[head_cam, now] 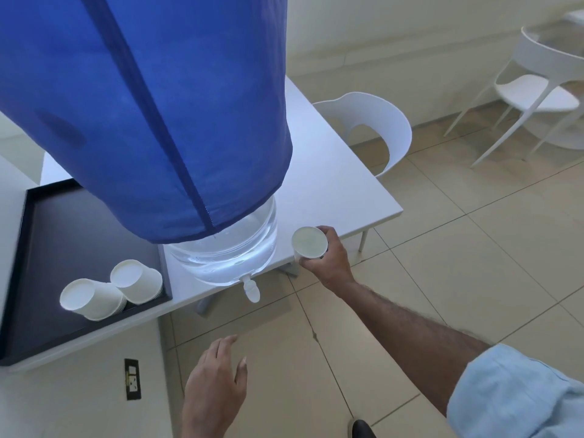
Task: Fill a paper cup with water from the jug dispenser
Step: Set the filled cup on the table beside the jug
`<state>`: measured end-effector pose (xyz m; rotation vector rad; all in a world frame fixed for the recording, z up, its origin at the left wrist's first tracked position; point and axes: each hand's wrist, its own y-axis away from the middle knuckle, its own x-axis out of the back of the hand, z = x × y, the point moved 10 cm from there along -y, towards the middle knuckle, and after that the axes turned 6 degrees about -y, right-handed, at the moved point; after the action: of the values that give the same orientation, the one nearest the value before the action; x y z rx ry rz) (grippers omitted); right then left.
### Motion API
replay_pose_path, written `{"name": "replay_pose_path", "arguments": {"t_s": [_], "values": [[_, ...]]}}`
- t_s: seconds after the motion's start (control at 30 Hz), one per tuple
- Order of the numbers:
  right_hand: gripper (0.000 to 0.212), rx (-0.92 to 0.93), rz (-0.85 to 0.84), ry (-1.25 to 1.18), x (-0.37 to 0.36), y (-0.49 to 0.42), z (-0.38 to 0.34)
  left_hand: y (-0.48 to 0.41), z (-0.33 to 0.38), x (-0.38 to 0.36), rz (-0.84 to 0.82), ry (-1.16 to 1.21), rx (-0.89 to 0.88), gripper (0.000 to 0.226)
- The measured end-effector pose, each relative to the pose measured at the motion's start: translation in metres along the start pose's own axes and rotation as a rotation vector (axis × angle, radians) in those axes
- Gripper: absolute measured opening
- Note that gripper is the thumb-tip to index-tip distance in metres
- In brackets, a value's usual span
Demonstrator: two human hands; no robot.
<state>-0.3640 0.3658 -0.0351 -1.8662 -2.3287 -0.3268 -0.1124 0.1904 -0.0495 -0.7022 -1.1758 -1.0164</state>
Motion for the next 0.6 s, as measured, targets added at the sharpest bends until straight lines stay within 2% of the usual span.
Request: {"name": "replay_pose_path", "arguments": {"t_s": [0.27,0.6], "values": [[0.07,-0.009,0.018,0.042,-0.011,-0.05,-0.013,0.004,0.001,-0.011,-0.061,-0.029,-0.006,0.043],[0.069,-0.079,0.028,0.074,-0.019,-0.08,0.006,-0.006,-0.009,-0.015,-0.106,-0.02,0.04,0.044]]}}
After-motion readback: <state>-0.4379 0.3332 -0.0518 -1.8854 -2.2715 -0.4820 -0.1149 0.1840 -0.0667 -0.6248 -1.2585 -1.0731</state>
